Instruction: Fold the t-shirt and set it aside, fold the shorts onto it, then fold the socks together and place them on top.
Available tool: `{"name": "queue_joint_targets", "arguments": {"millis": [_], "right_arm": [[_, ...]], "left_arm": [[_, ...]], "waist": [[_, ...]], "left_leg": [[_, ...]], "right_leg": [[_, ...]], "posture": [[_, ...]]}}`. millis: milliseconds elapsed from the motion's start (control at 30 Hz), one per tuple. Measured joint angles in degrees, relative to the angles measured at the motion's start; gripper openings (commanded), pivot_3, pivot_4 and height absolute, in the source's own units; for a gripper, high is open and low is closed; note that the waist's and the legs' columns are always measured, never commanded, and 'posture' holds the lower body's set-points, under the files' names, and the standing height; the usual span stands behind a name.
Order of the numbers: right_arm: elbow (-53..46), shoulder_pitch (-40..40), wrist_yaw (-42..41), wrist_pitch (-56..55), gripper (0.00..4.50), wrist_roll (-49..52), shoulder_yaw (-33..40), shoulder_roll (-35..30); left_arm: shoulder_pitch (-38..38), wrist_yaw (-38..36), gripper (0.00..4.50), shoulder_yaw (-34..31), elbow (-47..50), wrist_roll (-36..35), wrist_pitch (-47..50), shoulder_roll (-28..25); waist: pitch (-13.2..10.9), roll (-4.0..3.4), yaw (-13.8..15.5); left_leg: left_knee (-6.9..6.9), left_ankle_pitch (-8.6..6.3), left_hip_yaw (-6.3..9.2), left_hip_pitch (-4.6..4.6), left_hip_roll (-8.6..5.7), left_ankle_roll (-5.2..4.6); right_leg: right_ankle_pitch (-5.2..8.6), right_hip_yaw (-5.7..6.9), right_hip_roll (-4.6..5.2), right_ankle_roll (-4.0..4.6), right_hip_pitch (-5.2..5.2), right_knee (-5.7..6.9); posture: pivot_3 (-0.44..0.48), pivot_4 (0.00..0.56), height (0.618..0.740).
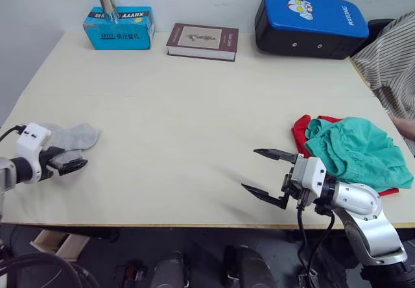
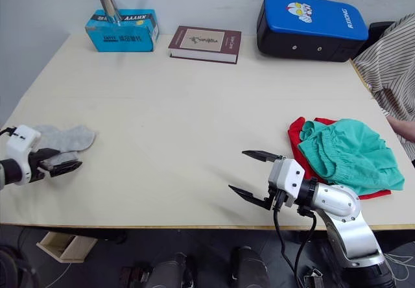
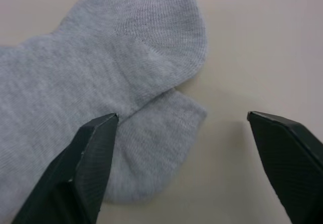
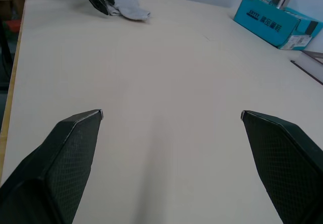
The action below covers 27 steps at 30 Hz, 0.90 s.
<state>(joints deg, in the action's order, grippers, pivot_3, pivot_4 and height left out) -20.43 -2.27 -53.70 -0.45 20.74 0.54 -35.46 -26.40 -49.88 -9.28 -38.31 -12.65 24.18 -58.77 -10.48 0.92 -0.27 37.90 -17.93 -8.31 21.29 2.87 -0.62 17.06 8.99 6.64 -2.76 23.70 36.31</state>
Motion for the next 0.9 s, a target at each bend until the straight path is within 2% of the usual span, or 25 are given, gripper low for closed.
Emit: {"name": "queue_joint_targets", "arguments": {"millis": [200,333,367,433,500,567,667,767,900], "right_arm": [[-0.32,0.67,0.64,0.50,4.50,0.00,0.94,-0.54],[-0.78,1.24,0.84,0.50,4.50,-0.01,1.18,-0.55],[-0.84,1.58,0.86,0.50,4.50,-0.03,1.33,-0.61],[-0.83,1.98,0.86,0.49,4.50,-0.13,1.86,-1.15],[-0.80,2.03,0.84,0.39,4.50,-0.43,2.18,-1.70],[-0.67,2.10,0.69,0.25,4.50,-0.64,2.15,-1.92],[-0.66,2.08,0.62,0.28,4.50,-1.02,2.08,-2.04],[-0.70,3.12,0.64,0.99,4.50,-1.05,2.22,-2.89],[-1.33,3.28,2.94,6.69,4.50,-0.91,2.45,-3.37]], "left_arm": [[-3.88,-3.23,1.45,1.54,-5.18,2.81,0.51,-0.34],[-3.55,-5.74,0.24,1.90,-4.06,3.21,1.45,-0.46],[-2.55,-6.73,0.04,2.03,-1.19,2.95,2.52,-0.41],[-0.55,-8.53,0.04,2.99,6.61,1.72,5.47,0.91],[1.97,-9.58,0.04,4.44,18.69,-0.77,10.82,3.23],[2.37,-9.37,0.04,7.68,31.47,-3.75,16.58,7.99],[1.68,-7.34,0.04,12.93,42.84,-6.00,21.91,14.52],[-0.56,-4.03,0.04,17.09,45.72,-6.19,24.15,21.57],[-3.61,-0.27,0.04,24.39,44.51,-5.03,24.48,32.48]], "waist": [[0.00,0.01,0.07],[0.00,0.01,0.07],[0.00,0.01,0.07],[-0.01,0.00,0.30],[-0.01,0.00,0.74],[-0.02,0.02,1.24],[-0.04,0.06,1.37],[-0.05,0.08,1.27],[-0.07,0.11,1.47]], "left_leg": [[0.03,0.00,-0.07,-0.10,0.04,0.01],[0.07,0.00,-0.07,-0.11,0.04,0.00],[0.08,0.00,-0.07,-0.11,0.04,0.00],[0.09,0.01,-0.05,-0.08,0.00,-0.02],[0.12,0.00,-0.01,-0.05,-0.06,-0.05],[0.17,-0.01,-0.03,0.00,-0.11,-0.11],[0.20,-0.01,-0.07,-0.01,-0.14,-0.13],[0.21,0.01,-0.08,-0.04,-0.06,-0.09],[0.26,0.08,-0.07,-0.08,-0.02,-0.05]], "right_leg": [[0.00,-0.11,0.06,0.01,0.04,0.15],[0.00,-0.15,0.14,0.01,0.04,0.21],[0.00,-0.15,0.17,0.01,0.04,0.21],[0.00,-0.17,0.26,0.01,0.03,0.22],[0.00,-0.17,0.39,0.00,0.02,0.21],[-0.04,-0.17,0.46,-0.07,0.01,0.19],[-0.06,-0.20,0.45,-0.10,0.00,0.18],[-0.06,-0.23,0.26,-0.10,-0.01,0.19],[-0.08,-0.42,0.06,-0.10,-0.01,0.24]], "posture": [[0.000,0.150,0.740],[0.000,0.150,0.740],[0.000,0.150,0.740],[0.000,0.150,0.740],[0.000,0.150,0.740],[0.000,0.150,0.740],[0.000,0.150,0.740],[0.000,0.150,0.740],[0.000,0.150,0.740]]}}
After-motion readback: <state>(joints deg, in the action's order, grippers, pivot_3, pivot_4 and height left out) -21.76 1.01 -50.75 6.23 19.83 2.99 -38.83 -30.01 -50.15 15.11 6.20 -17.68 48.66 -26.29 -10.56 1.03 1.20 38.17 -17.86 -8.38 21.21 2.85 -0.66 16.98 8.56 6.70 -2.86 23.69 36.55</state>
